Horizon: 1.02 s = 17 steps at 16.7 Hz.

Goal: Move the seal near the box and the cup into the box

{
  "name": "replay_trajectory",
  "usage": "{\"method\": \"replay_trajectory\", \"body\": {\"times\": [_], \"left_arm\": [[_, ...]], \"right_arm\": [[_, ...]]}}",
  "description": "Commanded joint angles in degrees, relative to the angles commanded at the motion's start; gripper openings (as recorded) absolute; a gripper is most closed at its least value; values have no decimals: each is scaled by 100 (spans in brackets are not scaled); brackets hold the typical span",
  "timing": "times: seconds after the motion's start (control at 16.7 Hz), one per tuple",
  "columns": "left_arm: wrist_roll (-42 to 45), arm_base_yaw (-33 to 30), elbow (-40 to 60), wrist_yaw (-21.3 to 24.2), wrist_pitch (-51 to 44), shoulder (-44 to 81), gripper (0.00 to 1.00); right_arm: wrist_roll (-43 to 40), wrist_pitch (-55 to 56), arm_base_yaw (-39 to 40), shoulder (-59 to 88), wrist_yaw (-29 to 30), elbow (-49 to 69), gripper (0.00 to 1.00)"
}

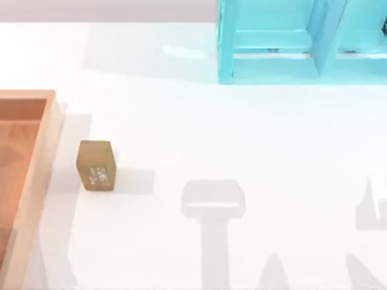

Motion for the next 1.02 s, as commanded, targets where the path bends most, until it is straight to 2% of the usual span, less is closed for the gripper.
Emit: {"method": "replay_trajectory", "body": {"times": [0.12,0.18,0.72,1.02], "left_arm": [[0,0,0,0,0,0,98],[0,0,0,0,0,0,100],[-1,-3,11,2,-14,-11,100],[-12,-30,616,22,-793,-250,100]], "right_arm": [[0,0,0,0,0,0,100],[0,0,0,0,0,0,100],[0,0,0,0,0,0,100],[0,0,0,0,0,0,100]]}}
